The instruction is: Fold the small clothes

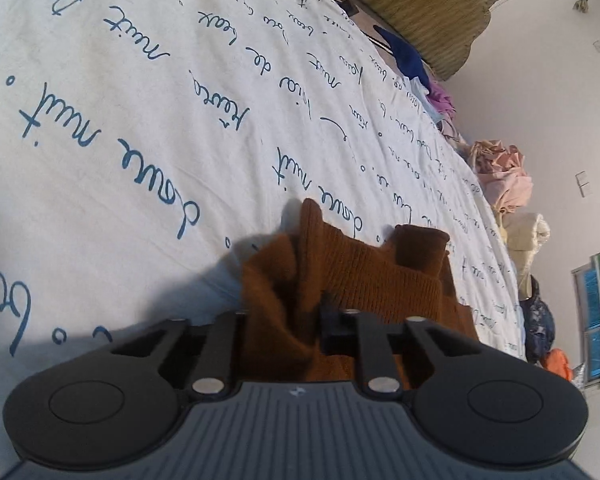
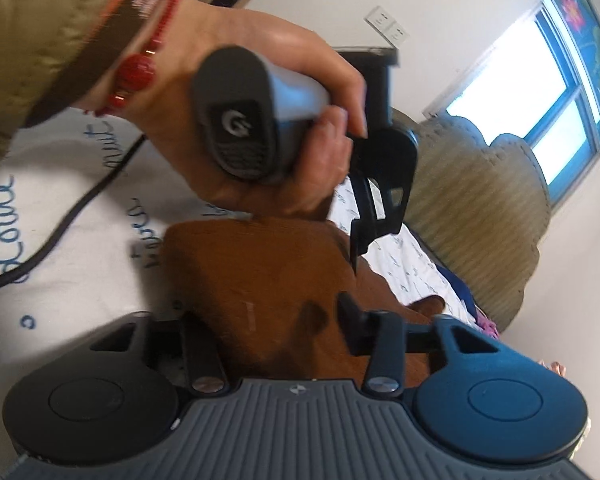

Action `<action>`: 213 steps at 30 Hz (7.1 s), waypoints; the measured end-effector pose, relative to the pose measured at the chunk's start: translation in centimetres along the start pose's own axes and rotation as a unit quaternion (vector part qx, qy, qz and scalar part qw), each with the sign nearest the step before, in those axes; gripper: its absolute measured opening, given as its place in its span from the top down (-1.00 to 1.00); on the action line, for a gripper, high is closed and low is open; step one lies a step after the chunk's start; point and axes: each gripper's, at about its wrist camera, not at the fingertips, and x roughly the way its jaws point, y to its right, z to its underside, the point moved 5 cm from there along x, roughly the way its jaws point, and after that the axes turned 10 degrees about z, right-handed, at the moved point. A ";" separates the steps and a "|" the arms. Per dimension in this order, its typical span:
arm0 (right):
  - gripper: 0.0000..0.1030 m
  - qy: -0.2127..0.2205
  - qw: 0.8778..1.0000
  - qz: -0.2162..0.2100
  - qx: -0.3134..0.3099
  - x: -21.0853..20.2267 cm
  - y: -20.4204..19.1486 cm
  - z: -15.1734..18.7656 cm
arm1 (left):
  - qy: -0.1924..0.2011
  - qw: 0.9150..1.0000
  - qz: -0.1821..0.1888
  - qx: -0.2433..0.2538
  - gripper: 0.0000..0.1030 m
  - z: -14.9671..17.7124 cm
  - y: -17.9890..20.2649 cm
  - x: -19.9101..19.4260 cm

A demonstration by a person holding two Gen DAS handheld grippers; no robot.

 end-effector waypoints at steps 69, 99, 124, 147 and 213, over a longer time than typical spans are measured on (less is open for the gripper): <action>0.84 -0.064 0.956 0.086 0.274 -7.9 21.8 19.2 | -0.002 0.917 -0.198 0.347 0.80 12.7 30.4 16.4; 0.81 -0.153 0.841 -0.048 0.516 -5.0 23.9 27.1 | 0.048 0.939 -0.124 0.317 -0.61 11.0 31.3 16.8; 0.70 -0.172 0.730 -0.102 0.653 -5.3 26.9 30.0 | 0.024 0.890 -0.177 0.420 -0.62 24.0 18.5 3.3; -0.11 -0.180 0.747 -0.213 0.603 0.4 27.0 29.5 | -0.034 0.984 0.073 0.158 -0.41 19.2 14.5 5.9; -0.93 -0.201 0.883 0.003 0.423 -11.3 23.2 24.7 | 0.069 0.918 -0.221 0.320 -0.43 28.9 16.4 -1.2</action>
